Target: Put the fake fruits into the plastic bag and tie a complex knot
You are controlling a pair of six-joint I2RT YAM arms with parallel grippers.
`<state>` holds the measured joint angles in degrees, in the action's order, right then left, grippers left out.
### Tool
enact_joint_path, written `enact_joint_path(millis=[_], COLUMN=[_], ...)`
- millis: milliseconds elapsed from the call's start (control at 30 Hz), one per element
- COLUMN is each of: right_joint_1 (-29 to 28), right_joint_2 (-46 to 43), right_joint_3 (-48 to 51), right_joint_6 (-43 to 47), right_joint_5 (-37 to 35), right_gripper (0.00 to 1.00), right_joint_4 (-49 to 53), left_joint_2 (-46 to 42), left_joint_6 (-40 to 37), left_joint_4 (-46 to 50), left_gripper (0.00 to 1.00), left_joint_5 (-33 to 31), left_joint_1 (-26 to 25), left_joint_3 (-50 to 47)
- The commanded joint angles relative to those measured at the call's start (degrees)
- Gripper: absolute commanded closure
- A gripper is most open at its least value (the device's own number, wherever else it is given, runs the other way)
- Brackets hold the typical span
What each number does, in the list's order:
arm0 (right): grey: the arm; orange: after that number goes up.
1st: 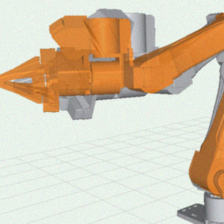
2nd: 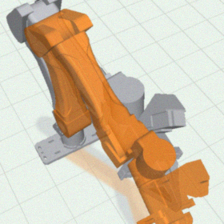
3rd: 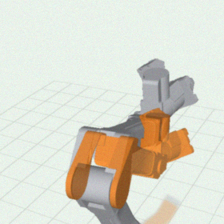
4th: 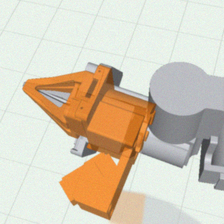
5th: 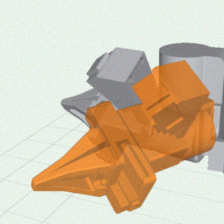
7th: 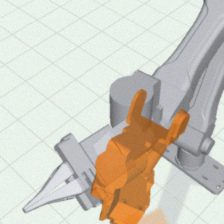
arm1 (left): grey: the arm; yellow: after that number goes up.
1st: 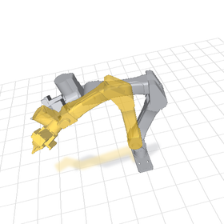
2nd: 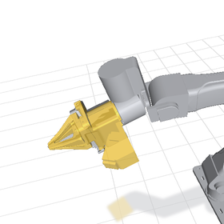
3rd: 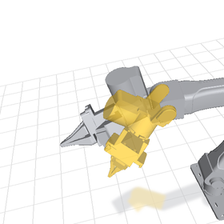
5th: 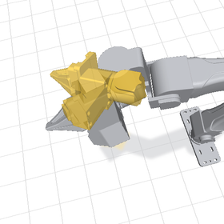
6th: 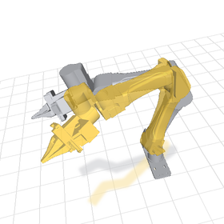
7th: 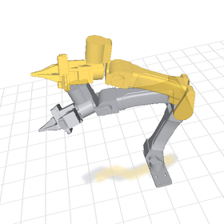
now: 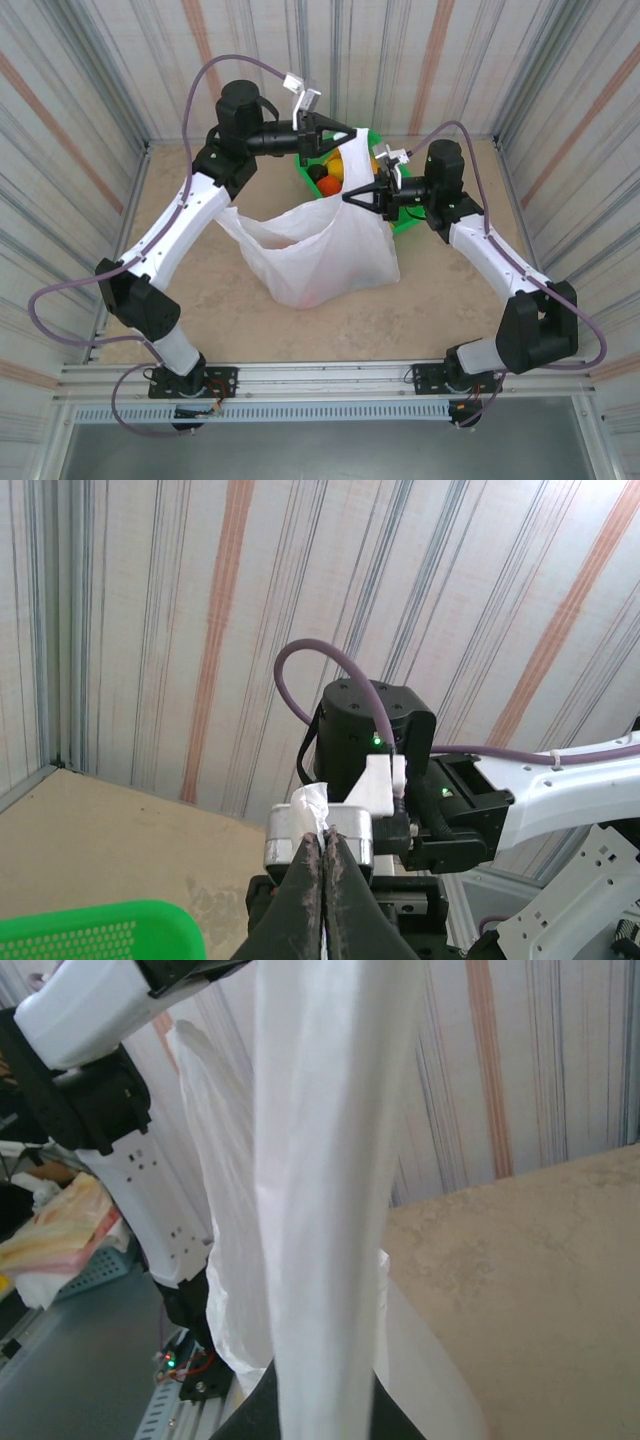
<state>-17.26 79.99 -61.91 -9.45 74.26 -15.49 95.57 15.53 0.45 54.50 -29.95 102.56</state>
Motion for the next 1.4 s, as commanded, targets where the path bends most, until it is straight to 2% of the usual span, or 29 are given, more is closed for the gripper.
enact_joint_path(millis=[0,100,200,267,467,667,800,967,1067,1133,1233,1367], right_joint_1=[-0.48,-0.47,-0.41,-0.17,2.33,5.75,7.84,9.37,9.70,9.70,9.61,9.42], right_joint_2=[-2.10,-3.06,-3.99,-4.70,-4.24,-3.52,-3.11,-2.34,-2.34,-2.46,-2.64,-3.05], right_joint_3=[3.70,6.36,7.72,8.19,5.62,4.82,4.71,4.67,4.93,5.18,5.57,5.65], right_joint_6=[-1.27,-1.28,-1.20,-0.53,-0.09,-0.60,-1.80,-2.50,-2.63,-2.84,-3.59,-3.99], right_joint_5=[-1.21,-3.06,-5.29,-6.80,-7.02,-9.05,-9.39,-8.96,-9.04,-9.05,-8.73,-8.60], right_gripper=[0.94,1.00,1.00,1.00,1.00,1.00,1.00,1.00,1.00,1.00,1.00,1.00], right_joint_4=[-0.32,-1.13,-1.16,-0.87,0.56,-1.00,-2.68,-3.31,-3.58,-4.08,-5.32,-5.37], left_joint_2=[-1.17,-1.20,-1.26,-1.89,-9.43,-25.05,-38.82,-55.44,-62.89,-65.67,-66.68,-62.15], left_joint_6=[0.91,0.90,0.91,0.90,0.64,2.66,1.52,-6.40,-5.95,-2.39,4.06,10.38], left_joint_4=[-4.02,-3.97,-3.88,-3.88,-3.16,-5.08,-3.38,5.47,6.84,4.30,-4.49,-21.85], left_gripper=[1.00,1.00,0.98,0.80,0.48,0.32,0.23,0.14,0.09,0.08,0.07,0.06], left_joint_5=[-0.47,-0.45,-0.30,0.58,1.33,-1.03,-7.02,-16.45,-18.06,-16.67,-14.55,-11.99], left_joint_1=[1.03,1.37,1.72,2.38,8.04,19.32,26.05,26.97,26.96,26.97,26.86,25.34], left_joint_3=[0.70,0.93,1.18,1.24,-2.79,-18.03,-33.08,-46.84,-53.00,-57.90,-66.18,-73.57])
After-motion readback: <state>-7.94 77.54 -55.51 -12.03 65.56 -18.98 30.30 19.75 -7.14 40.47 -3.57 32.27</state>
